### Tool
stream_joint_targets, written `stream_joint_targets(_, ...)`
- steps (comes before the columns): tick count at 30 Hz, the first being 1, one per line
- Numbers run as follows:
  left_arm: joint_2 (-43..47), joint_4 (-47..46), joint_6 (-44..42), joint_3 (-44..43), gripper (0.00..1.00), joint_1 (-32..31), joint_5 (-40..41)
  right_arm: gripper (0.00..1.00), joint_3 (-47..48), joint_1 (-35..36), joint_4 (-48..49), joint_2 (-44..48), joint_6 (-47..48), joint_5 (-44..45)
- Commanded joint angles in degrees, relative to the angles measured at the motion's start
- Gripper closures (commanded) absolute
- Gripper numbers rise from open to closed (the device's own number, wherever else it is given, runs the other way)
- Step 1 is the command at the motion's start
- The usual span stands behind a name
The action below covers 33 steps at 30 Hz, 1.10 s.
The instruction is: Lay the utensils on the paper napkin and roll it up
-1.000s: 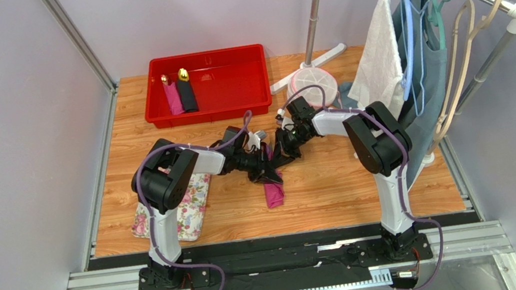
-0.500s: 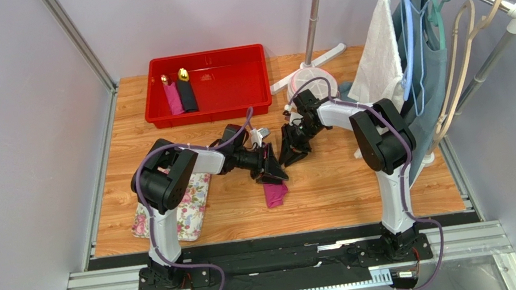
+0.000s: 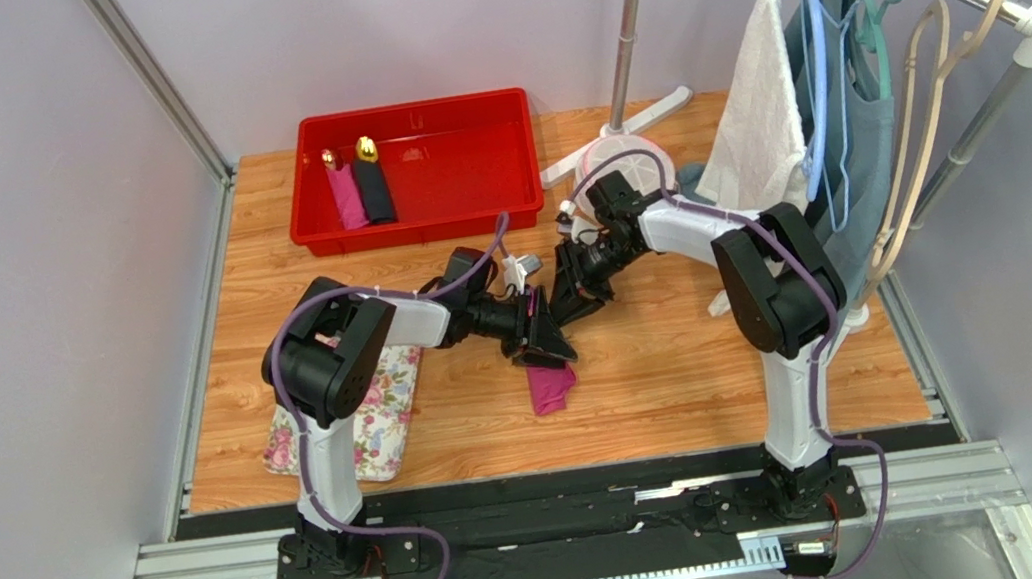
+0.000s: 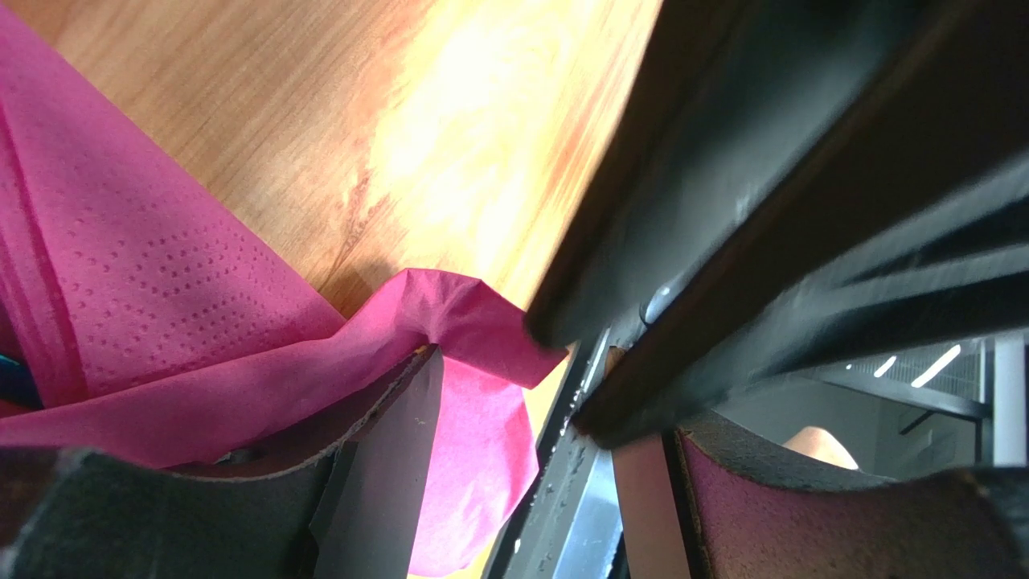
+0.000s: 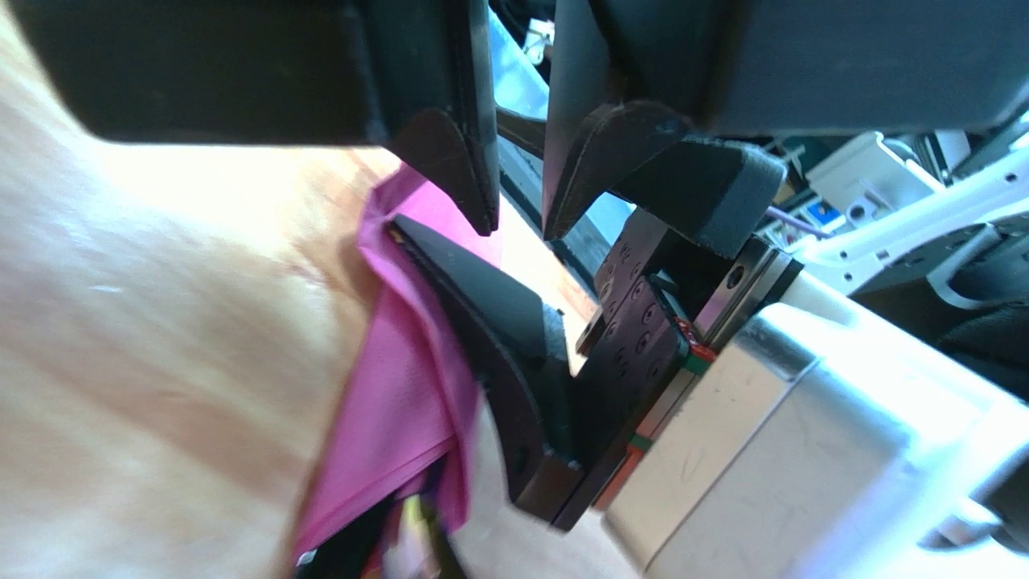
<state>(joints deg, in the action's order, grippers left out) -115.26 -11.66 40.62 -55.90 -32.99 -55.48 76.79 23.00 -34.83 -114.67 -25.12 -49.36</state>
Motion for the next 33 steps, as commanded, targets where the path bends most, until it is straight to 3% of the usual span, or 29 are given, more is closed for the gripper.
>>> stream_joint_targets(1, -1.19, 4.54, -6.17, 1.14, 0.36, 0.21, 7.23, 0.78, -1.82, 2.22, -0.94, 0.33, 1.04, -1.1)
stream_joint_targets(8, -0.67, 4.8, -6.96, 0.88, 0.37, 0.21, 7.49, 0.86, -4.55, 2.4, -4.72, -0.55, 6.75, 5.5)
stream_joint_targets(21, 6.7, 4.36, -5.99, 0.7, 0.39, 0.21, 3.81, 0.87, -5.78, 2.66, -5.78, -3.54, 9.74, 17.81)
stream_joint_targets(27, 13.65, 6.47, -5.82, 2.28, 0.48, 0.3, -1.11, 0.88, -5.78, 3.01, -5.69, -3.63, 9.57, 19.92)
stream_joint_targets(33, 13.49, 6.74, -5.55, 5.44, 0.7, -0.05, -3.66, 0.88, -5.95, 2.92, -5.34, -3.54, 8.95, 19.75)
